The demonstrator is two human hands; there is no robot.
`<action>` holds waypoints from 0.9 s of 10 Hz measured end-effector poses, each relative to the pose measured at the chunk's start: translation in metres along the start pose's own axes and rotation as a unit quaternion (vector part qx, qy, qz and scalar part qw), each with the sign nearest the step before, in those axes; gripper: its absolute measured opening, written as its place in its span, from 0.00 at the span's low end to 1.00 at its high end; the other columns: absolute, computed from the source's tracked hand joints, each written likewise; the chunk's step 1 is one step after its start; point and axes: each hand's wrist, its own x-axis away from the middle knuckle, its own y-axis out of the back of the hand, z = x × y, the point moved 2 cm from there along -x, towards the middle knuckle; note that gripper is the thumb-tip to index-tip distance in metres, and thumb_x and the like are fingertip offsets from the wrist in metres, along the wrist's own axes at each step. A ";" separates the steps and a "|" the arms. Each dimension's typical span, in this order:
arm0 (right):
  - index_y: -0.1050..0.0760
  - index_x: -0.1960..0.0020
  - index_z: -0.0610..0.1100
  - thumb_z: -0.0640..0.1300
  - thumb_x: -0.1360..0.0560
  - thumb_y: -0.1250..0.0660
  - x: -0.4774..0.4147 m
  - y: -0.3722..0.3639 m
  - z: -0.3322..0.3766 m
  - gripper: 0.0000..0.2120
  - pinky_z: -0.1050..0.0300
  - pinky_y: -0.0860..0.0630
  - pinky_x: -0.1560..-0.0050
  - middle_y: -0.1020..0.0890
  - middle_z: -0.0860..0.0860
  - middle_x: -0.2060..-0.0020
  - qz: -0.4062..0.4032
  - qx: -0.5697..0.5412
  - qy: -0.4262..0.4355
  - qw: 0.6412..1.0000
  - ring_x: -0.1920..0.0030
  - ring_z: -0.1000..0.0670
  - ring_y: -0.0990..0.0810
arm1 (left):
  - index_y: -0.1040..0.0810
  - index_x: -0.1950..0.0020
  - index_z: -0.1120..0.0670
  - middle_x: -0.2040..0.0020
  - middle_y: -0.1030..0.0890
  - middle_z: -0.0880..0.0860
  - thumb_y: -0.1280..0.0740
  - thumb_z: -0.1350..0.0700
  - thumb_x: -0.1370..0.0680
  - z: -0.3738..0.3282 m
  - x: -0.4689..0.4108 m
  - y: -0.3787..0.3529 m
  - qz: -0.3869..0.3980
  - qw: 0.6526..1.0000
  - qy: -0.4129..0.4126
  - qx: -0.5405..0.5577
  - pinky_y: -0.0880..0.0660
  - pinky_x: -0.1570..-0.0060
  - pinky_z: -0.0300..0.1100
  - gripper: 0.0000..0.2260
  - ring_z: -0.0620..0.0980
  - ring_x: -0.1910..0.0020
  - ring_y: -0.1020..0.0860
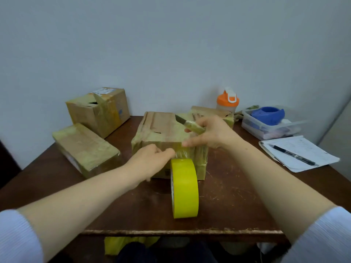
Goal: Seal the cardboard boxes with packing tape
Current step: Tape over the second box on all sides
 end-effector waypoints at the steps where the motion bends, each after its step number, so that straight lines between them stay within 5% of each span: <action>1: 0.17 0.54 0.46 0.50 0.40 0.19 -0.008 -0.005 0.003 0.18 0.51 0.21 0.50 0.16 0.46 0.54 0.007 0.088 -0.012 0.996 0.50 0.46 0.18 | 0.30 0.39 0.56 0.51 0.21 0.58 0.33 0.37 0.28 0.006 0.003 -0.014 0.127 0.963 0.156 0.181 0.22 0.62 0.43 0.27 0.54 0.56 0.21; 2: 0.18 0.60 0.49 0.50 0.39 0.20 -0.010 -0.008 0.002 0.11 0.53 0.21 0.51 0.16 0.49 0.52 -0.008 0.129 -0.011 0.992 0.48 0.48 0.18 | 0.25 0.41 0.57 0.50 0.20 0.60 0.31 0.44 0.26 -0.002 0.001 -0.033 0.160 0.913 0.195 0.322 0.21 0.60 0.46 0.21 0.55 0.57 0.20; 3: 0.24 0.68 0.50 0.52 0.37 0.22 -0.008 -0.009 0.003 0.12 0.57 0.28 0.65 0.22 0.54 0.69 -0.017 0.181 -0.004 0.983 0.63 0.50 0.22 | 0.23 0.45 0.57 0.57 0.19 0.56 0.30 0.51 0.25 -0.007 -0.002 -0.049 0.111 0.892 0.195 0.391 0.23 0.68 0.43 0.13 0.53 0.62 0.20; 4: 0.31 0.73 0.48 0.53 0.37 0.22 -0.006 -0.011 0.003 0.19 0.58 0.36 0.70 0.29 0.53 0.74 -0.028 0.197 0.006 0.980 0.70 0.52 0.29 | 0.24 0.43 0.58 0.57 0.18 0.57 0.29 0.52 0.26 -0.002 -0.005 -0.049 0.082 0.897 0.191 0.389 0.23 0.67 0.44 0.15 0.54 0.62 0.19; 6: 0.25 0.69 0.50 0.53 0.37 0.22 -0.008 -0.009 0.003 0.14 0.55 0.25 0.61 0.21 0.51 0.65 -0.008 0.196 0.001 0.981 0.59 0.48 0.20 | 0.22 0.49 0.59 0.68 0.17 0.57 0.32 0.53 0.24 0.000 0.005 -0.045 0.145 0.901 0.206 0.352 0.22 0.70 0.43 0.10 0.53 0.71 0.19; 7: 0.29 0.72 0.44 0.59 0.38 0.23 -0.002 -0.004 0.005 0.22 0.57 0.27 0.63 0.24 0.50 0.67 0.008 0.113 0.000 0.994 0.62 0.50 0.24 | 0.23 0.46 0.61 0.61 0.17 0.59 0.33 0.52 0.23 -0.003 0.006 -0.044 0.130 0.904 0.202 0.353 0.19 0.63 0.47 0.13 0.54 0.65 0.19; 8: 0.25 0.64 0.44 0.70 0.32 0.37 0.016 0.008 0.010 0.28 0.64 0.33 0.65 0.27 0.50 0.65 -0.007 -0.044 -0.013 0.999 0.66 0.57 0.28 | 0.26 0.37 0.64 0.43 0.21 0.64 0.35 0.53 0.21 -0.001 -0.001 -0.041 0.121 0.933 0.162 0.297 0.24 0.43 0.56 0.18 0.57 0.51 0.22; 9: 0.24 0.60 0.49 0.57 0.22 0.41 0.030 0.016 0.007 0.16 0.59 0.34 0.61 0.23 0.54 0.64 -0.027 0.064 0.063 0.996 0.63 0.57 0.27 | 0.27 0.36 0.65 0.43 0.22 0.63 0.35 0.54 0.21 0.001 -0.002 -0.042 0.110 0.936 0.150 0.298 0.25 0.41 0.55 0.18 0.57 0.51 0.23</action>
